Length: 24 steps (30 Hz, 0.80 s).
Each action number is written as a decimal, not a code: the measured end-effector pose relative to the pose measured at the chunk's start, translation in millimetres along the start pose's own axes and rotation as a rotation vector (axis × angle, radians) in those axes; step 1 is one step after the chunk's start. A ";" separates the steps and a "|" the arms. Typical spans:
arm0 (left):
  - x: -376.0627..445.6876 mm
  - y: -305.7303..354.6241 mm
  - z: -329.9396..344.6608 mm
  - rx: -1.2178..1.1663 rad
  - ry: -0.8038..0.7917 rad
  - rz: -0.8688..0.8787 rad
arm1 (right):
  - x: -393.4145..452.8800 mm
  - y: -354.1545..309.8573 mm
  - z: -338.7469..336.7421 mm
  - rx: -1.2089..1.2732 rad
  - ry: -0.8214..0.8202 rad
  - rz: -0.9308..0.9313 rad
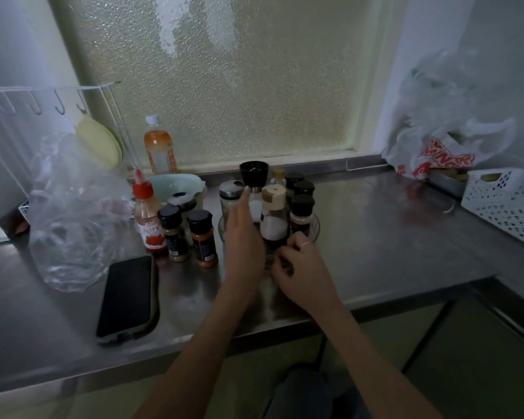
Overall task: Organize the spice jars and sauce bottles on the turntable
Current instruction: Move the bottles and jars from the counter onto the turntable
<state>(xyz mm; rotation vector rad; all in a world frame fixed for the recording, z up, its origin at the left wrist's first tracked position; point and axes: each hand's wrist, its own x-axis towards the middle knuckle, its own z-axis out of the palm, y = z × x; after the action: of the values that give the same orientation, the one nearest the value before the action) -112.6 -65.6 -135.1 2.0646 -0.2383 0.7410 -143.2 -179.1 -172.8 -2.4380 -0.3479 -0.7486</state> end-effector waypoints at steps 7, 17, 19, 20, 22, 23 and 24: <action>-2.2 -36.4 -51.7 0.295 0.219 -0.270 | 0.9 -1.8 0.7 -0.007 -0.020 -0.029; 6.9 -7.9 -41.7 0.068 0.185 -0.116 | -1.7 -7.0 -5.0 0.087 -0.173 -0.100; 22.1 -7.7 -32.8 -0.039 0.098 -0.130 | -1.8 -6.4 -5.6 0.107 -0.154 -0.094; 28.1 -9.9 -27.3 -0.074 0.056 -0.135 | -1.9 -6.1 -6.3 0.111 -0.141 -0.088; 34.7 -15.8 -15.7 -0.073 -0.029 -0.142 | -2.3 -4.9 -6.9 0.105 -0.119 -0.083; 35.8 -19.0 -10.6 -0.066 -0.062 -0.152 | -2.3 -4.7 -6.8 0.100 -0.115 -0.085; 36.0 -21.2 -6.5 -0.068 -0.082 -0.160 | -2.3 -4.5 -6.4 0.095 -0.118 -0.086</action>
<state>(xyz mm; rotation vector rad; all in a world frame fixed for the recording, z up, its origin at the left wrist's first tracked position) -77.2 -44.1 -125.9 2.0250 -0.1401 0.5447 -149.6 -179.4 -167.7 -2.3949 -0.5248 -0.6110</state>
